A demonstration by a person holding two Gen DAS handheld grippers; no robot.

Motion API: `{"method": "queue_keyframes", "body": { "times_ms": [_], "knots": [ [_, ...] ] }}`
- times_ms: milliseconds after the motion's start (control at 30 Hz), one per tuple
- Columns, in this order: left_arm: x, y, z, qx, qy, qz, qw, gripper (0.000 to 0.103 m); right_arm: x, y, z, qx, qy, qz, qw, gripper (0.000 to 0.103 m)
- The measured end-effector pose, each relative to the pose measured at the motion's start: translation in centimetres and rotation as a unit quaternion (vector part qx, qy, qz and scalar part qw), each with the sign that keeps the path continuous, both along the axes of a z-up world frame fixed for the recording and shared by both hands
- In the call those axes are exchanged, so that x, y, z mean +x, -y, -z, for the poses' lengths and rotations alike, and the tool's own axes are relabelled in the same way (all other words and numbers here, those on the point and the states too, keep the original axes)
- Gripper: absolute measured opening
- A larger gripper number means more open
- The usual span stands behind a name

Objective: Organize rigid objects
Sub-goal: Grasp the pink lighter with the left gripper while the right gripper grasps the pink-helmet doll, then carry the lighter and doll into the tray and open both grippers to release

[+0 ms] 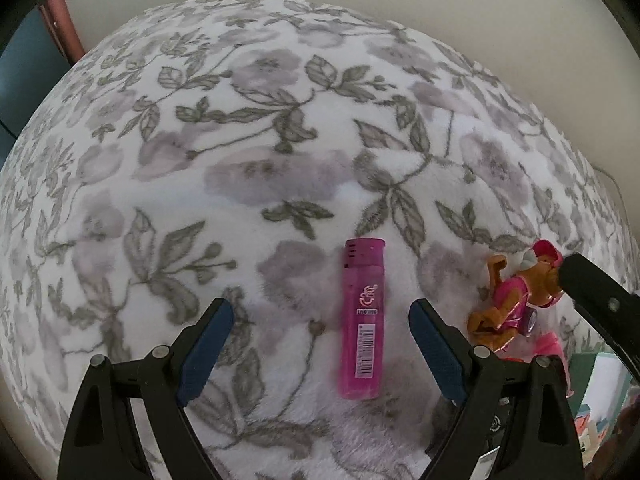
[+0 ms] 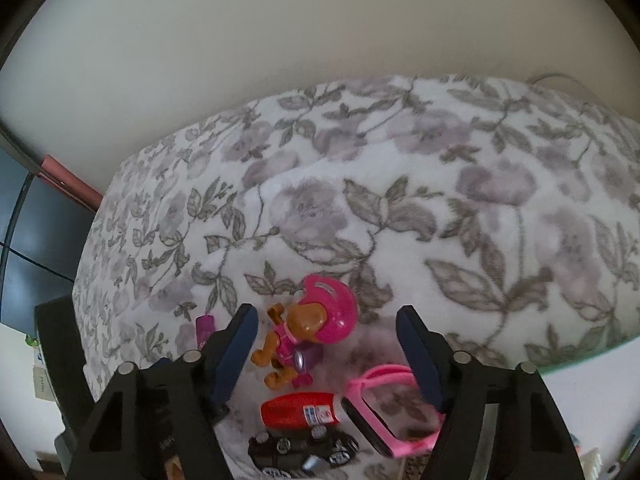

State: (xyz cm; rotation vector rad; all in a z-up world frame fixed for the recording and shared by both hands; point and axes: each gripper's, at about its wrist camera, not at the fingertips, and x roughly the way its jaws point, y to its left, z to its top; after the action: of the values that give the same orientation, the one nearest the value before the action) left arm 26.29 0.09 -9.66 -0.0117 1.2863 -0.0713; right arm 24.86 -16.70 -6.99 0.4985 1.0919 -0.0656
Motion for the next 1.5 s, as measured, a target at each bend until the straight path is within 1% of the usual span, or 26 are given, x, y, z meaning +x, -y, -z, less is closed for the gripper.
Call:
{"method": "queue_keyframes", "body": {
  "times_ms": [33,100,167,233,300,333,367,400,433,500,567,600,767,867,1000,1133,1333,1400,1500],
  "knots": [
    [0.0,0.2,0.0,0.004,0.002,0.002,1.0000,0.089,0.3,-0.1,0.5,0.004,-0.005,0.001,1.000,0.073],
    [-0.1,0.7,0.0,0.013,0.010,0.008,0.9998,0.084,0.6,-0.2,1.3,0.010,-0.014,0.003,1.000,0.061],
    [-0.1,1.2,0.0,0.020,0.015,0.012,0.9996,0.080,1.0,-0.4,2.1,0.011,-0.024,0.004,1.000,0.061],
    [-0.2,1.6,-0.1,0.022,0.022,0.018,0.9994,0.074,1.1,-0.5,2.7,0.022,-0.026,0.004,0.999,0.057],
    [-0.3,2.2,-0.2,0.022,0.029,0.028,0.9989,0.064,1.1,-0.7,2.7,0.022,-0.022,0.006,0.999,0.050],
    [-0.3,2.5,-0.3,0.022,0.031,0.032,0.9988,0.061,1.2,-0.7,2.7,0.023,-0.021,0.005,0.999,0.049],
    [-0.4,3.1,-0.4,0.022,0.034,0.035,0.9985,0.055,1.2,-0.8,2.7,0.026,-0.022,0.004,0.999,0.048],
    [-0.5,3.4,-0.5,0.022,0.037,0.040,0.9983,0.050,1.2,-0.8,2.8,0.025,-0.022,0.005,0.999,0.044],
    [-0.6,3.8,-0.6,0.021,0.039,0.044,0.9981,0.046,1.1,-0.8,2.7,0.025,-0.020,0.005,0.999,0.044],
    [-0.9,4.2,-0.9,0.019,0.042,0.051,0.9976,0.030,1.1,-0.9,2.7,0.028,-0.019,0.008,0.999,0.044],
    [-0.6,4.2,-0.7,0.019,0.044,0.053,0.9974,0.022,0.9,-0.8,2.6,0.031,-0.015,0.011,0.999,0.044],
    [-0.6,4.2,-0.8,0.017,0.045,0.050,0.9976,0.020,0.8,-0.7,2.5,0.031,-0.013,0.011,0.999,0.044],
    [-0.8,2.6,-0.8,-0.003,0.041,0.035,0.9985,0.020,-0.1,-0.4,1.1,0.030,0.007,0.017,0.999,0.043],
    [-1.1,2.5,-1.1,-0.008,0.036,0.028,0.9989,0.020,-0.9,-0.2,-0.2,0.025,0.018,0.023,0.999,0.043],
    [-1.9,2.6,-2.5,-0.005,0.038,0.025,0.9990,0.020,-2.4,0.5,-2.2,0.032,0.033,0.035,0.998,0.043],
    [-3.3,2.9,-5.0,-0.006,0.050,0.027,0.9984,0.020,-5.1,1.4,-4.9,0.030,0.053,0.052,0.997,0.043],
    [-6.1,4.3,-10.1,-0.006,0.084,0.045,0.9954,0.020,-9.9,3.2,-8.4,0.023,0.074,0.085,0.993,0.043],
    [-7.3,5.1,-11.8,-0.008,0.095,0.053,0.9940,0.020,-11.8,4.0,-9.3,0.022,0.079,0.099,0.992,0.043],
    [-8.9,6.6,-13.6,-0.010,0.107,0.068,0.9919,0.020,-14.3,5.3,-10.0,0.017,0.082,0.121,0.989,0.043]
  ]
}}
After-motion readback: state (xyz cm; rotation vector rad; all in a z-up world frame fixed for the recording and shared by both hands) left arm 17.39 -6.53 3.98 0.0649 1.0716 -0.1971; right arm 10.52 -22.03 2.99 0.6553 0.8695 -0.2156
